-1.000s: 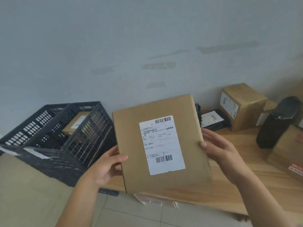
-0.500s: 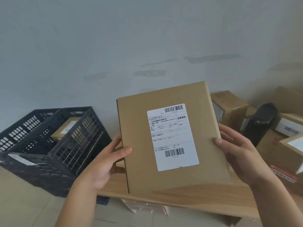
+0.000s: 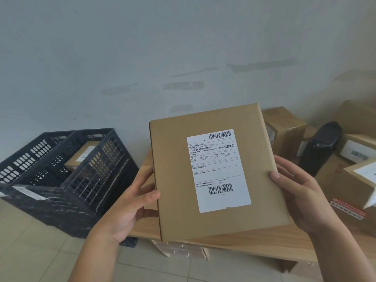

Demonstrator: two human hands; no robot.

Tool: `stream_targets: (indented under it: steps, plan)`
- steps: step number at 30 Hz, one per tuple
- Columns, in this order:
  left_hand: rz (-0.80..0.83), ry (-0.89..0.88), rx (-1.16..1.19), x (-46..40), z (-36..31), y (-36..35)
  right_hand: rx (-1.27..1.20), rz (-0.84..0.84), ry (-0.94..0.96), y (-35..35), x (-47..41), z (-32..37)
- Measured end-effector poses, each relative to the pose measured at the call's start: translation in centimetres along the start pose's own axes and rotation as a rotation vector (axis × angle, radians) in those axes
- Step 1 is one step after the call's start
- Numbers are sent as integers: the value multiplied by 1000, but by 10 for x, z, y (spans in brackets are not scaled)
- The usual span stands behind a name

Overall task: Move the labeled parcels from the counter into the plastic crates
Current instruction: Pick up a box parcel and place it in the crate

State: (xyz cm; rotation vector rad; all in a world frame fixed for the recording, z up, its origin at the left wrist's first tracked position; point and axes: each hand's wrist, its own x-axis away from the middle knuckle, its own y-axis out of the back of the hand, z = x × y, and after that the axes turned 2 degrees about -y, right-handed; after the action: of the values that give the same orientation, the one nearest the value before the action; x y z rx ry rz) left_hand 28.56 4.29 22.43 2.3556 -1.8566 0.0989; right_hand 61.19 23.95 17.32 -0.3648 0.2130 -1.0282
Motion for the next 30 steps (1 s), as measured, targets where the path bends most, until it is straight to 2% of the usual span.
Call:
stream_targets:
  steps: [9, 17, 24, 30]
  plan:
    - [-120, -25, 2, 19, 2, -3, -16, 7, -15, -8, 10, -3]
    - [-196, -82, 26, 54, -4, 14, 17, 113, 22, -42, 11, 4]
    - [-307, -39, 53, 105, 17, 44, 119, 283, -26, -97, 15, -13]
    - [-522, 57, 128, 193, 63, 82, 216, 418, -159, -176, 35, -51]
